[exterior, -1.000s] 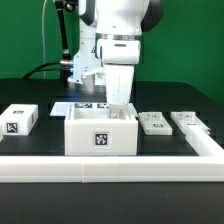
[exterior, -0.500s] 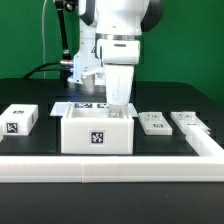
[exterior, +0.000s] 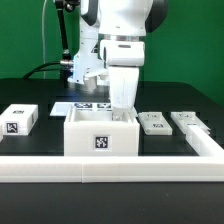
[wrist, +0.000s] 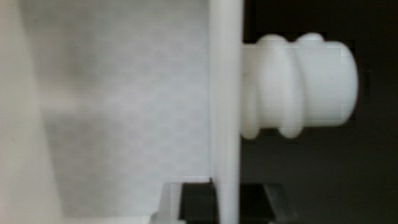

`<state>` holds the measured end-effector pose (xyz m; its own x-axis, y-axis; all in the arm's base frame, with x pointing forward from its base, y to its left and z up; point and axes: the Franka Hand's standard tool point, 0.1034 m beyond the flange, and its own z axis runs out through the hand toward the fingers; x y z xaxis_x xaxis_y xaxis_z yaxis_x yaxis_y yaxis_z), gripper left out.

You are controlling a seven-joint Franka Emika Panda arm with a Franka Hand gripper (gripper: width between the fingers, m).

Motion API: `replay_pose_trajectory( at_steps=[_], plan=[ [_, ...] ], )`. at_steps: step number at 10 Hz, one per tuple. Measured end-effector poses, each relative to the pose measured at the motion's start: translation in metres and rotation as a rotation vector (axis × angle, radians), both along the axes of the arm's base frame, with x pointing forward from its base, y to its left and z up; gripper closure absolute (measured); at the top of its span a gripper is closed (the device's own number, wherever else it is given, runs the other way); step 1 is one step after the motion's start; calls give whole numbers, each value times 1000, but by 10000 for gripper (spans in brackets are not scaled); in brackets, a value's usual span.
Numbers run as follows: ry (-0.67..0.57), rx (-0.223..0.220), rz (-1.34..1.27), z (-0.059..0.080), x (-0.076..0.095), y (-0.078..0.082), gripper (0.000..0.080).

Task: Assemble cabinet

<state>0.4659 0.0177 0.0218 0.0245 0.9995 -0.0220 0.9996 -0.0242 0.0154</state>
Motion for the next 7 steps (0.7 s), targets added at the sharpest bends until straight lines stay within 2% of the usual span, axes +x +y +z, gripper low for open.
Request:
replay_pose_trajectory(
  at_steps=[2,4,5,7],
  plan=[
    [-8,3,-7,0,18,11,765],
    [-40,24,-33,0,42,42,765],
    [-44,26,-27,1,45,47,765],
    [-43,26,-32,1,45,45,765]
  ],
)
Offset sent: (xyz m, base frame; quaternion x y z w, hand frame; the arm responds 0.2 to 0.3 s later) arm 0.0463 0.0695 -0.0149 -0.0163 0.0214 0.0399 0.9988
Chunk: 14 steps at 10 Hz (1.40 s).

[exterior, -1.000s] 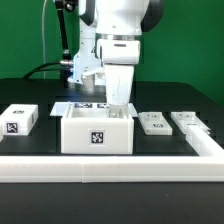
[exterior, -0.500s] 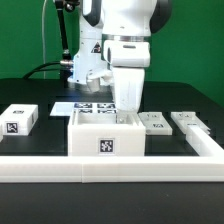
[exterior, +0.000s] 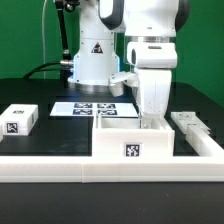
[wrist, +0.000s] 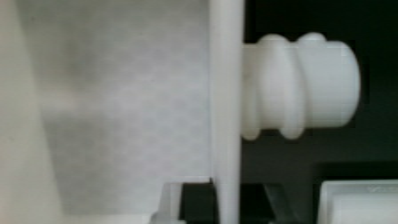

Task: Assemble cabinet

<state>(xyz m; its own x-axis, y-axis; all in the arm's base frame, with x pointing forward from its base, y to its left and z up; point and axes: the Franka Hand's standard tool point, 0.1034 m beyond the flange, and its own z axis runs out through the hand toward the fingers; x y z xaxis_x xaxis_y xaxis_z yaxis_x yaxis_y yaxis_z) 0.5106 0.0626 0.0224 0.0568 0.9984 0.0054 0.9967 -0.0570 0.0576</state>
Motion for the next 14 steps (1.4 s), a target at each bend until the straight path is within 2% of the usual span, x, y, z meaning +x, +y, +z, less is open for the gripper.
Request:
replay_pose_trajectory(
  at_steps=[3,6,10,12,13,14],
  plan=[
    [2,-2,26,0,3,4,765],
    [54,-23,67,0,6,28,765],
    [52,-19,41,0,7,59,765],
    [57,-21,41,0,7,61,765],
    [57,-21,41,0,7,60,695],
    [57,-21,41,0,7,60,695]
  ],
)
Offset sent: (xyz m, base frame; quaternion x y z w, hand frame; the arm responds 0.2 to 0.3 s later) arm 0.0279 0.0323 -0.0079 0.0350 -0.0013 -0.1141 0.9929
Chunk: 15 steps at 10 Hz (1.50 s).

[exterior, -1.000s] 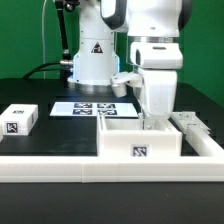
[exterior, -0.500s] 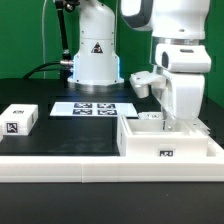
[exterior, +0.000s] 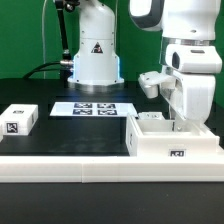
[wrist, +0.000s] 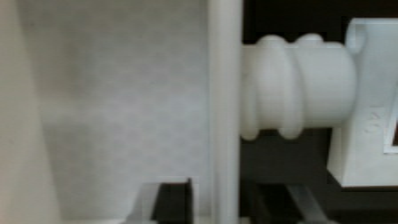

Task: Assemble cabinet

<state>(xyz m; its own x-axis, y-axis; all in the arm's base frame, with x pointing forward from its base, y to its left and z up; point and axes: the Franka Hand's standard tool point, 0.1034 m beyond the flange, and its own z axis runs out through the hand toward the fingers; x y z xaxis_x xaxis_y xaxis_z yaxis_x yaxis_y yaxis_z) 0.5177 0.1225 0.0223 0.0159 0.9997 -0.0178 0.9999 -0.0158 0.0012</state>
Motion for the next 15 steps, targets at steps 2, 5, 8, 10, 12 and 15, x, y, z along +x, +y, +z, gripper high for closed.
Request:
replay_pose_trajectory(
  at_steps=[2,5,8,10,12,15],
  plan=[
    [0,0,0,0,0,0,511],
    [0,0,-1,0,0,-1,177],
    [0,0,-2,0,0,-1,11],
    [-14,0,0,9,0,-1,1],
    [-40,3,-3,27,-16,0,2],
    [-60,8,-27,52,-49,16,2]
  ],
)
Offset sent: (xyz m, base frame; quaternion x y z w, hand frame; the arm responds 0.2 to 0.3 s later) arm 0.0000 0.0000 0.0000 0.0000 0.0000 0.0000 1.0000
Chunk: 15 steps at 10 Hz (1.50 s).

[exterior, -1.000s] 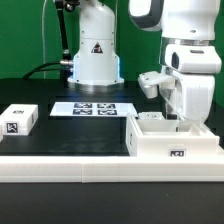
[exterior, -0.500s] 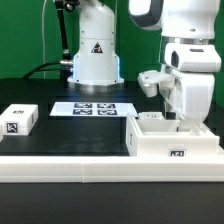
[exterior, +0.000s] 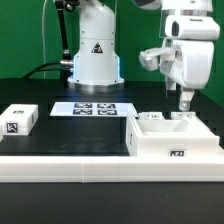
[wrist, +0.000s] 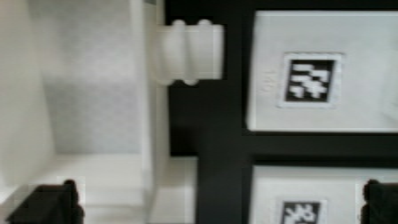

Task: Assemble cabinet

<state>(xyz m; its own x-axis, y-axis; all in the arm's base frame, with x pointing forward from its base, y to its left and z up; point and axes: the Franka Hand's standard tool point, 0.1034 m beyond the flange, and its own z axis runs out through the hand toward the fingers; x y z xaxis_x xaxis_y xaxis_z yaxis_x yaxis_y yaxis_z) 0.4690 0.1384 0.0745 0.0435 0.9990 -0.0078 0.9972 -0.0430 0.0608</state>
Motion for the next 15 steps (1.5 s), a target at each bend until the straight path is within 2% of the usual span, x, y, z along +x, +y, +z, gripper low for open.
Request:
replay_pose_trajectory(
  at_steps=[1,2,3,6,11,13,15],
  plan=[
    [8,4,-24,0,-13,12,2],
    [15,6,-13,-2,-17,17,2],
    [13,5,-23,-2,-15,12,2],
    [15,7,-27,-4,-16,13,2],
    [49,51,-37,-42,-44,39,2],
    [46,75,-35,-54,-48,44,2],
    [49,76,-36,-56,-49,45,2]
  ],
)
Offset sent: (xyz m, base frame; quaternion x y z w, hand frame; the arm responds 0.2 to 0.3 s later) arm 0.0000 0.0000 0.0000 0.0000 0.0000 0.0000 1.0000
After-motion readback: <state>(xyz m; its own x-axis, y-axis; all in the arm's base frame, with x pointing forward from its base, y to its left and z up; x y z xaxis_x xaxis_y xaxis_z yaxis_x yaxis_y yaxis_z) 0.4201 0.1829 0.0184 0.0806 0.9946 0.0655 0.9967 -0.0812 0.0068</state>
